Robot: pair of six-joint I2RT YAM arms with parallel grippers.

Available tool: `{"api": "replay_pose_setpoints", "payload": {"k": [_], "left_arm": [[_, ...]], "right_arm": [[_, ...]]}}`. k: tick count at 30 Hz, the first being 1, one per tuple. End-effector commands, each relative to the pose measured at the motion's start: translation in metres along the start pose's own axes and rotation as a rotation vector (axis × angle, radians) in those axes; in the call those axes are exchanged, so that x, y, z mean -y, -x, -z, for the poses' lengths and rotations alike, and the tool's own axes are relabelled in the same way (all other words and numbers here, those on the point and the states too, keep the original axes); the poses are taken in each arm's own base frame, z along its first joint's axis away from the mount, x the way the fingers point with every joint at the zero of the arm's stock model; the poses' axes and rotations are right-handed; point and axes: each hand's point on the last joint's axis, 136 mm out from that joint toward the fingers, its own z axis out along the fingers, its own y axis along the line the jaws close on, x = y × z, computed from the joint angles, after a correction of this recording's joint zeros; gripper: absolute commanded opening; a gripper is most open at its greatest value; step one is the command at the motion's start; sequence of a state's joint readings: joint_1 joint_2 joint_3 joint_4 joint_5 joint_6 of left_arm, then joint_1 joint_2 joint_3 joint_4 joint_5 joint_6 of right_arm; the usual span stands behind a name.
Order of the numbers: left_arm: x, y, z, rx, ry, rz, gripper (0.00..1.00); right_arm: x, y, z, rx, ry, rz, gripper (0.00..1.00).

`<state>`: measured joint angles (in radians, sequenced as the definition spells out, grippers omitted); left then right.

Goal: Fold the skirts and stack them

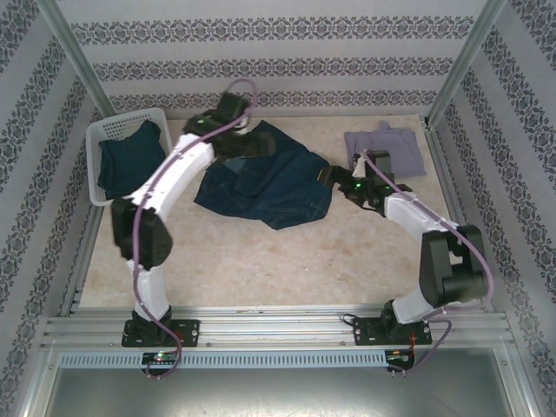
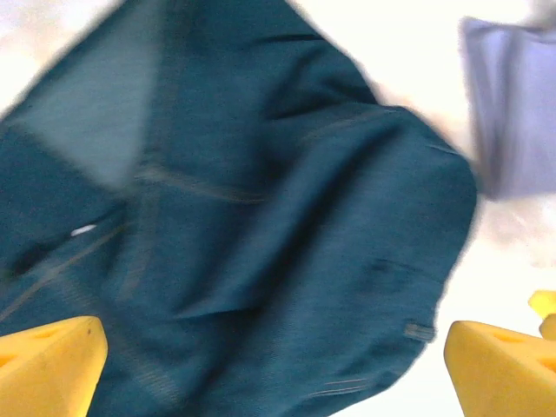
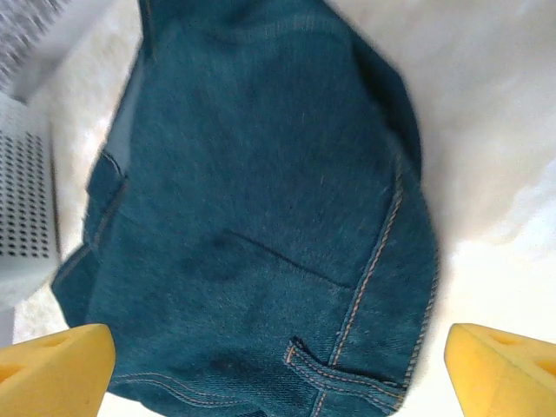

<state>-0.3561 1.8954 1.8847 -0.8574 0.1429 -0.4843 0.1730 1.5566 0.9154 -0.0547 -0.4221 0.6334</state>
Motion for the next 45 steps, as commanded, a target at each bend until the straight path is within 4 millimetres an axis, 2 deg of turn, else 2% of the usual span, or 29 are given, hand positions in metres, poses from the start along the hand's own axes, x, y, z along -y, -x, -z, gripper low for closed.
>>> {"api": "replay_pose_setpoints", "payload": {"k": [1,3,4,5,7,10,12,15,20,24,28,30,32,34,36,38,40,45], "left_arm": [[-0.078,-0.014,-0.025,-0.019,0.089,0.163,1.00],[-0.107,-0.031,-0.033,-0.077,0.089,0.240,1.00],[-0.115,-0.039,-0.038,-0.110,0.074,0.275,1.00],[-0.114,-0.043,-0.042,-0.137,0.041,0.279,1.00],[-0.099,-0.042,-0.046,-0.160,-0.017,0.244,1.00],[-0.069,-0.024,-0.053,-0.141,-0.105,0.160,1.00],[-0.054,-0.006,-0.067,-0.112,-0.165,0.125,1.00],[-0.048,0.016,-0.102,-0.085,-0.203,0.116,0.95],[-0.030,0.049,-0.150,-0.092,-0.248,0.054,0.85],[-0.041,0.061,-0.187,-0.075,-0.161,0.030,0.85],[-0.039,0.049,-0.218,-0.119,-0.217,0.075,0.78],[-0.036,0.036,-0.229,-0.161,-0.241,0.111,0.73],[-0.031,0.024,-0.233,-0.198,-0.255,0.120,0.57],[-0.020,0.019,-0.230,-0.226,-0.312,0.127,0.29],[-0.004,0.028,-0.217,-0.218,-0.389,0.131,0.00],[0.006,0.047,-0.197,-0.164,-0.420,0.104,0.00],[0.011,0.073,-0.167,-0.080,-0.428,0.066,0.00],[0.004,0.160,-0.064,0.229,-0.443,0.039,0.00]], "right_arm": [[-0.001,-0.011,-0.024,0.002,-0.066,-0.041,0.97],[0.012,-0.022,-0.033,0.003,-0.152,-0.079,0.97],[0.018,-0.024,-0.035,0.007,-0.182,-0.093,0.97],[0.022,-0.025,-0.038,0.008,-0.189,-0.103,0.97],[0.022,-0.019,-0.043,0.011,-0.156,-0.099,0.97],[0.021,-0.002,-0.048,0.000,-0.121,-0.035,0.97],[0.029,0.009,-0.055,-0.025,-0.130,-0.007,0.96],[0.039,0.020,-0.066,-0.050,-0.112,-0.038,0.93],[0.030,0.030,-0.082,-0.080,-0.043,0.022,0.86],[0.030,0.029,-0.091,-0.100,-0.027,0.045,0.82],[0.025,0.022,-0.098,-0.126,0.014,0.043,0.71],[0.022,0.019,-0.099,-0.130,0.014,0.051,0.54],[0.017,0.022,-0.092,-0.106,0.015,0.066,0.38],[0.008,0.030,-0.078,-0.061,0.025,0.099,0.23],[-0.006,0.045,-0.058,-0.011,0.042,0.149,0.15],[-0.021,0.060,-0.038,0.026,0.060,0.201,0.09],[-0.038,0.078,-0.011,0.078,0.063,0.262,0.00],[-0.087,0.124,0.047,0.204,0.088,0.429,0.00]]}}
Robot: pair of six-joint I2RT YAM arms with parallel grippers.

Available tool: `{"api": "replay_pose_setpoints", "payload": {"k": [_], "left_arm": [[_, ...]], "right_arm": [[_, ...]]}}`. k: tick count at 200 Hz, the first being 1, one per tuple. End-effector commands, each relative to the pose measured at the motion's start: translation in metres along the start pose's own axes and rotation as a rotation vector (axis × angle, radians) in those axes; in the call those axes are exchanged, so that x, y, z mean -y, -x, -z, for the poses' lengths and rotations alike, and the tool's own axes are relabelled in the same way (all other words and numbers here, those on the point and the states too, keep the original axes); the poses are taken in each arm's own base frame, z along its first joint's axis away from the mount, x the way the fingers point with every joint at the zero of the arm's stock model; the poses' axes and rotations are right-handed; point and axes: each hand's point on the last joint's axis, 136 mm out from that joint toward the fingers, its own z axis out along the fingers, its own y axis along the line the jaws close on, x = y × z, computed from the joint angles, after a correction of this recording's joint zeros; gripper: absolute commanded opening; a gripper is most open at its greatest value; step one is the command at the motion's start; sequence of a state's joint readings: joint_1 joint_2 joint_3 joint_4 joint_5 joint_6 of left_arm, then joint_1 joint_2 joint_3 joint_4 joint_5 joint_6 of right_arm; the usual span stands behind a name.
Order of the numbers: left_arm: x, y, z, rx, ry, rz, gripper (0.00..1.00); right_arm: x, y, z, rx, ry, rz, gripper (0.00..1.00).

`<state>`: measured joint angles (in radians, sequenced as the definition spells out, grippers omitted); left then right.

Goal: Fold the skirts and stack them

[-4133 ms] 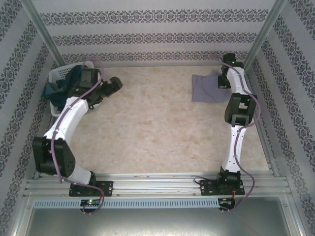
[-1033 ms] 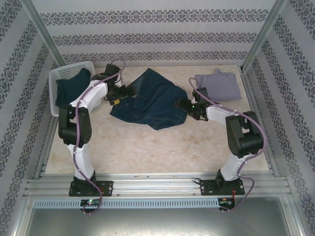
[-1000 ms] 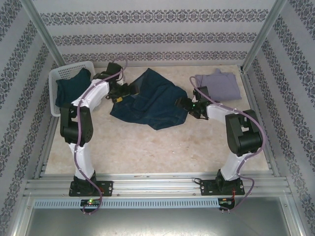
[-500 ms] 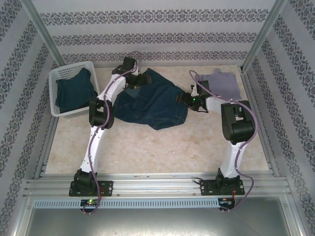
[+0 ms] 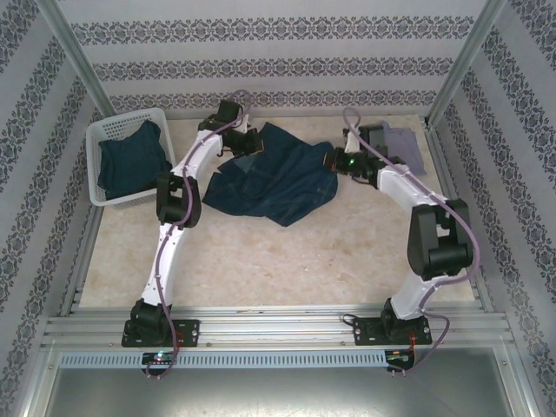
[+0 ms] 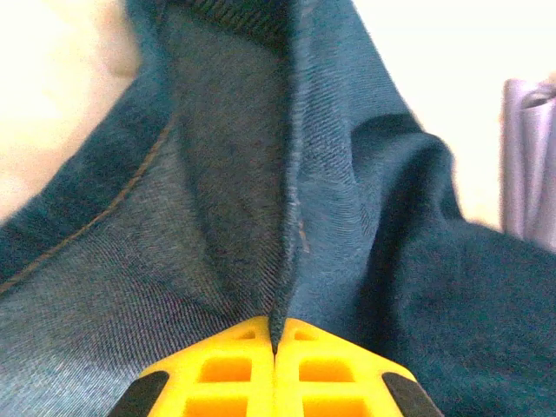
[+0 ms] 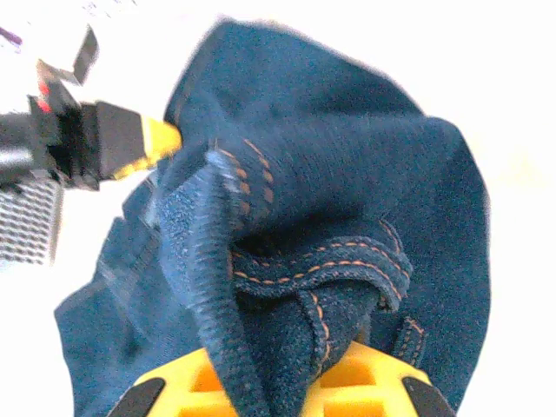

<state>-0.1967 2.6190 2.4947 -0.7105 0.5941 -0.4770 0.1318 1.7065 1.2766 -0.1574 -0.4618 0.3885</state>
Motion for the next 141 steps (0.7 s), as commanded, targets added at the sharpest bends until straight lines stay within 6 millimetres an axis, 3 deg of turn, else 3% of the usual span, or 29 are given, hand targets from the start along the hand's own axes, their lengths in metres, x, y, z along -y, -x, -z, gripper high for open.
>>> {"api": "replay_pose_setpoints", "payload": {"k": [1,25,44,65,79,94,107,119,141], "left_arm": [[0.076,0.093,0.133,0.358,-0.132,-0.139,0.00],[0.097,0.139,0.208,0.551,-0.187,-0.190,0.00],[0.103,0.163,0.262,0.677,-0.217,-0.202,0.00],[0.110,0.170,0.314,0.752,-0.245,-0.221,0.00],[0.116,0.161,0.339,0.760,-0.214,-0.274,0.00],[0.121,0.141,0.352,0.716,-0.165,-0.330,0.00],[0.118,0.117,0.350,0.635,-0.136,-0.339,0.00],[0.115,0.091,0.338,0.538,-0.145,-0.338,0.00],[0.088,0.018,0.288,0.384,-0.106,-0.311,0.00]], "right_arm": [[-0.036,0.061,0.044,0.134,0.014,0.197,0.00],[-0.060,0.119,0.067,0.268,-0.004,0.314,0.00],[-0.078,0.158,0.085,0.344,-0.011,0.398,0.00],[-0.105,0.187,0.109,0.399,-0.010,0.501,0.00],[-0.118,0.189,0.121,0.424,-0.013,0.567,0.00],[-0.122,0.173,0.126,0.419,-0.033,0.620,0.00],[-0.115,0.138,0.119,0.373,-0.048,0.642,0.00],[-0.102,0.090,0.102,0.297,-0.062,0.660,0.10],[-0.065,-0.011,0.076,0.131,-0.080,0.576,0.39]]}}
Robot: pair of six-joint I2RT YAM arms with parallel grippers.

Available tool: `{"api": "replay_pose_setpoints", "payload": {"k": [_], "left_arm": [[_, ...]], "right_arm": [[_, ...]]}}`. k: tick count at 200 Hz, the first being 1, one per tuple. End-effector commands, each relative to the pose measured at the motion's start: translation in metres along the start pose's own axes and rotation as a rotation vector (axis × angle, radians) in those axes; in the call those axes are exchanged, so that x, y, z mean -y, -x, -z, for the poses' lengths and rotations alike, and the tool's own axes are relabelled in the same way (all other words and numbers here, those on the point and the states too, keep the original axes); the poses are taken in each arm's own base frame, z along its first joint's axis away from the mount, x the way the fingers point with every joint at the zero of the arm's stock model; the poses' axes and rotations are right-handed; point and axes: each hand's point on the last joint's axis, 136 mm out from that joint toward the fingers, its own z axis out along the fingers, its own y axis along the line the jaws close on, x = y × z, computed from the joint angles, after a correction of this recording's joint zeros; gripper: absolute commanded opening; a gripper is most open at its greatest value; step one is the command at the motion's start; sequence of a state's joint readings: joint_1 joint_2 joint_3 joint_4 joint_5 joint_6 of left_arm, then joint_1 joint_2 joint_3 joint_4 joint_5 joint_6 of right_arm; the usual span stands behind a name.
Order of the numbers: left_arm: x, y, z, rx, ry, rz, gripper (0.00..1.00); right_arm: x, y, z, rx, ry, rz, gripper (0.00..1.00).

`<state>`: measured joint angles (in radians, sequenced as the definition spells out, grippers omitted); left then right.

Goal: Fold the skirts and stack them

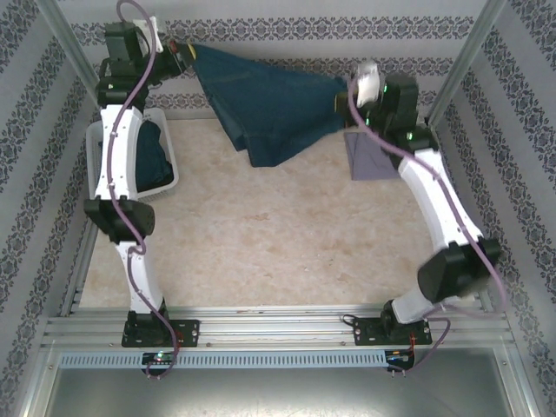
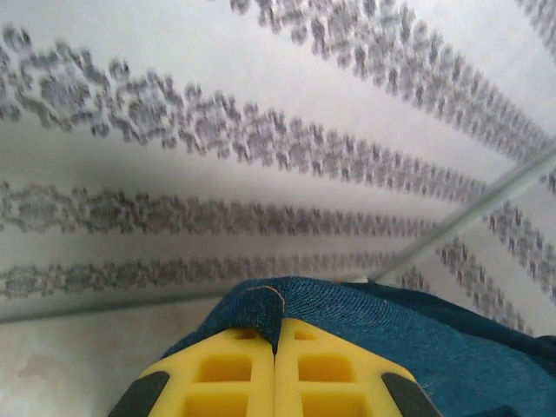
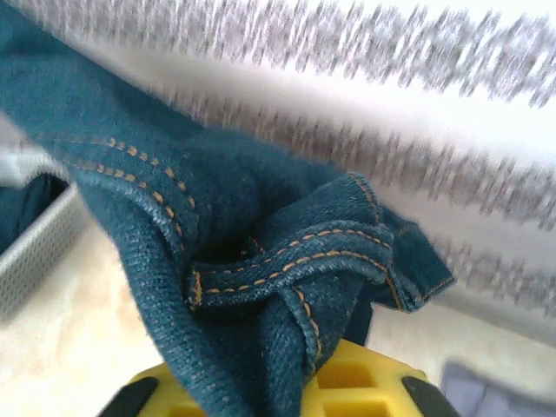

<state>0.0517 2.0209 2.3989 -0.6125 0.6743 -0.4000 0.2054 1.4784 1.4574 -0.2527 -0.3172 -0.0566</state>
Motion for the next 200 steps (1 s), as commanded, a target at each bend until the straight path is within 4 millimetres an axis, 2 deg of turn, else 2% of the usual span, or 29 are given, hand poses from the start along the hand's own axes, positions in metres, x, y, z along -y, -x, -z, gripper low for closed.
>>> {"api": "replay_pose_setpoints", "payload": {"k": [1,3,4,12,19,21,36,43,57,73,92,105,129,142,157,161,165,173,176,188,197,200], "left_arm": [[0.004,-0.097,0.009,-0.200,-0.009,-0.030,0.00],[0.001,-0.109,0.009,-0.213,-0.002,-0.025,0.00],[0.001,-0.114,0.009,-0.217,0.000,-0.024,0.00],[-0.006,-0.151,0.017,-0.243,0.034,-0.003,0.00],[-0.015,-0.184,0.025,-0.263,0.057,0.057,0.00],[-0.017,-0.194,0.027,-0.267,0.059,0.081,0.00],[-0.033,-0.259,0.044,-0.304,0.077,0.243,0.00],[-0.038,-0.289,0.051,-0.325,0.079,0.304,0.04],[-0.050,-0.336,0.065,-0.365,0.116,0.390,0.05],[-0.061,-0.372,0.084,-0.428,0.187,0.425,0.05],[-0.065,-0.397,0.100,-0.476,0.232,0.447,0.05],[-0.066,-0.409,0.109,-0.511,0.246,0.461,0.05],[-0.061,-0.430,0.125,-0.575,0.262,0.455,0.05],[-0.049,-0.443,0.129,-0.597,0.243,0.443,0.06],[-0.047,-0.461,0.140,-0.632,0.307,0.440,0.11],[-0.049,-0.465,0.144,-0.635,0.336,0.448,0.17],[-0.052,-0.467,0.147,-0.633,0.364,0.462,0.30],[-0.057,-0.471,0.153,-0.625,0.404,0.490,0.64],[-0.058,-0.471,0.155,-0.623,0.412,0.497,0.72],[-0.057,-0.463,0.156,-0.602,0.431,0.496,0.87],[-0.058,-0.447,0.155,-0.570,0.452,0.487,0.99],[-0.058,-0.441,0.154,-0.557,0.458,0.483,1.00]], "right_arm": [[-0.026,-0.104,0.003,-0.170,0.004,-0.023,0.40],[-0.028,-0.113,0.004,-0.183,0.011,-0.038,0.43],[-0.029,-0.125,0.005,-0.205,0.014,-0.058,0.44],[-0.038,-0.159,0.012,-0.246,0.041,-0.160,0.54],[-0.043,-0.178,0.017,-0.261,0.049,-0.237,0.60],[-0.045,-0.186,0.020,-0.265,0.052,-0.269,0.68],[-0.049,-0.211,0.030,-0.269,0.046,-0.392,0.83],[-0.050,-0.217,0.034,-0.269,0.042,-0.431,0.96],[-0.043,-0.226,0.039,-0.291,-0.006,-0.513,0.98],[-0.033,-0.238,0.040,-0.351,-0.069,-0.626,0.98],[-0.021,-0.256,0.039,-0.424,-0.161,-0.755,0.98],[-0.020,-0.261,0.032,-0.454,-0.162,-0.811,0.97],[-0.011,-0.258,0.012,-0.465,-0.177,-0.835,0.95],[0.000,-0.252,0.000,-0.469,-0.193,-0.834,0.95],[0.010,-0.244,-0.018,-0.482,-0.192,-0.799,0.93],[0.013,-0.243,-0.022,-0.490,-0.197,-0.780,0.93],[0.016,-0.244,-0.027,-0.501,-0.205,-0.763,0.93],[0.023,-0.247,-0.035,-0.525,-0.226,-0.739,0.92],[0.025,-0.249,-0.039,-0.535,-0.234,-0.730,0.91],[0.036,-0.254,-0.051,-0.568,-0.268,-0.715,0.90],[0.039,-0.256,-0.062,-0.582,-0.259,-0.706,0.90],[0.039,-0.254,-0.066,-0.581,-0.251,-0.703,0.90]]}}
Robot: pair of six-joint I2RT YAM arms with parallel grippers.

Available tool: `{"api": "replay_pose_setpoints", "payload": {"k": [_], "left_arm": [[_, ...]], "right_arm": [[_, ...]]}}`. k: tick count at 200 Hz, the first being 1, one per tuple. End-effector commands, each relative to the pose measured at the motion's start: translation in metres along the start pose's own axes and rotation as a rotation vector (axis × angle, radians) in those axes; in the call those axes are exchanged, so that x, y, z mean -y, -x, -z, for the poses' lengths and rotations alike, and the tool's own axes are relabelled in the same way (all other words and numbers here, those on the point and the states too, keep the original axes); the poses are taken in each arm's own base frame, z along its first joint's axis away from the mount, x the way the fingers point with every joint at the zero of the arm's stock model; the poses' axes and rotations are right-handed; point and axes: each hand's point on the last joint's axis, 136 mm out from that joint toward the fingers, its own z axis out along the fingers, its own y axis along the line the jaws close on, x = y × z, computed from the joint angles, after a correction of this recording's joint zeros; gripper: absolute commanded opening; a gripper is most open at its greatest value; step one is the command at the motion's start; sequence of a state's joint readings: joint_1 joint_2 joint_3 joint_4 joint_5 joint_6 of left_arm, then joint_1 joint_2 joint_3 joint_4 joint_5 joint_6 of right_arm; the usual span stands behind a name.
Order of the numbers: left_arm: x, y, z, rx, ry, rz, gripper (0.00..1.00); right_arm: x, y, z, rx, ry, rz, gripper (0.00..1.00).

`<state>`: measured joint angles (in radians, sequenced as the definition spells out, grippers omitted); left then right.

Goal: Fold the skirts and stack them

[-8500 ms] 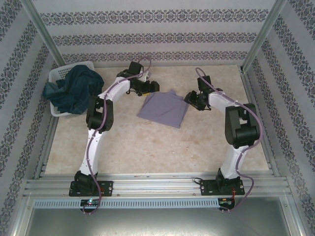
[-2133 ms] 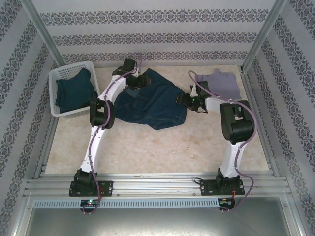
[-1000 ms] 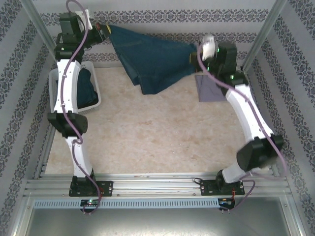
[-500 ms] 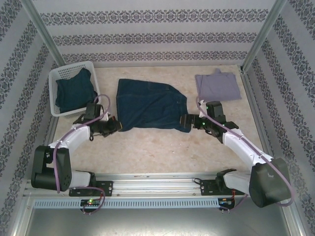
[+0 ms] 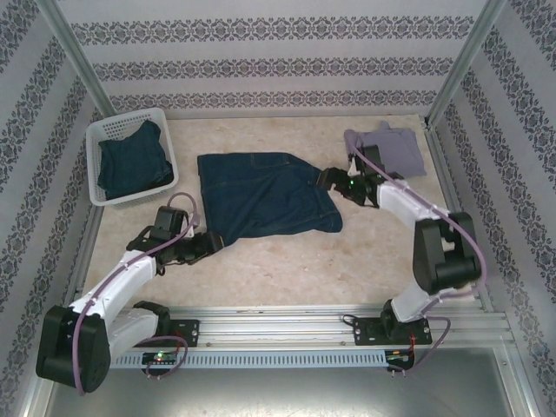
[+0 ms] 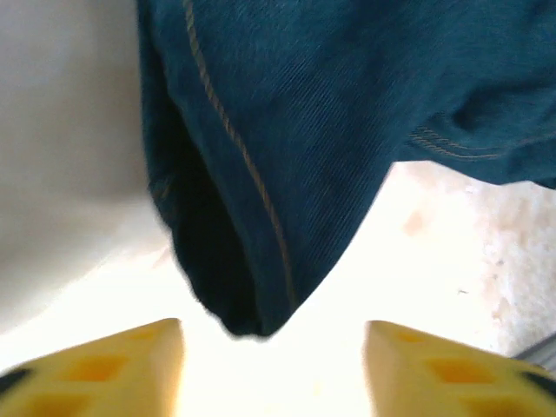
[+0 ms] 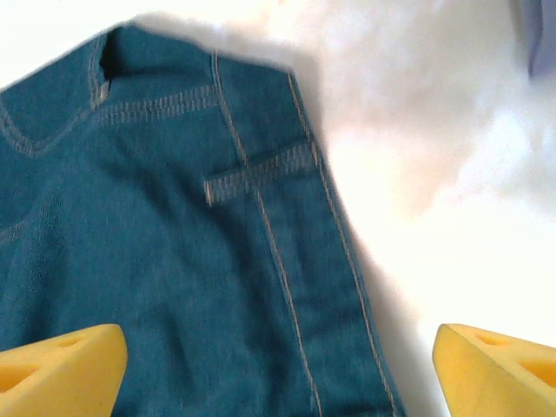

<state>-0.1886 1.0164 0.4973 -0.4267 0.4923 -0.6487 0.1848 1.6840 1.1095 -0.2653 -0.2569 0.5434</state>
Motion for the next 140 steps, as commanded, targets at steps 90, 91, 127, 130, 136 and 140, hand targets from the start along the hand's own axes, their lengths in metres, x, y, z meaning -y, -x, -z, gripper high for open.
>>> {"api": "replay_pose_setpoints", "payload": {"k": [90,91,127,130,136,140], "left_arm": [[0.026,0.161,-0.018,0.115,0.111,0.085,0.86],[0.027,0.161,-0.019,0.111,0.111,0.085,0.86],[0.003,0.120,-0.018,0.034,0.205,0.116,0.88],[0.000,0.116,-0.016,0.033,0.217,0.123,0.88],[-0.007,0.105,-0.013,0.022,0.239,0.137,0.88],[-0.011,0.099,-0.011,0.016,0.250,0.148,0.88]], "right_arm": [[-0.009,0.028,-0.046,-0.071,0.030,0.002,0.92],[-0.008,0.027,-0.046,-0.072,0.028,0.001,0.92],[0.022,-0.021,-0.019,-0.166,-0.064,-0.028,0.91],[0.025,-0.024,-0.018,-0.175,-0.071,-0.033,0.91],[0.030,-0.034,-0.010,-0.195,-0.083,-0.047,0.91],[0.034,-0.042,-0.007,-0.209,-0.087,-0.051,0.90]]}}
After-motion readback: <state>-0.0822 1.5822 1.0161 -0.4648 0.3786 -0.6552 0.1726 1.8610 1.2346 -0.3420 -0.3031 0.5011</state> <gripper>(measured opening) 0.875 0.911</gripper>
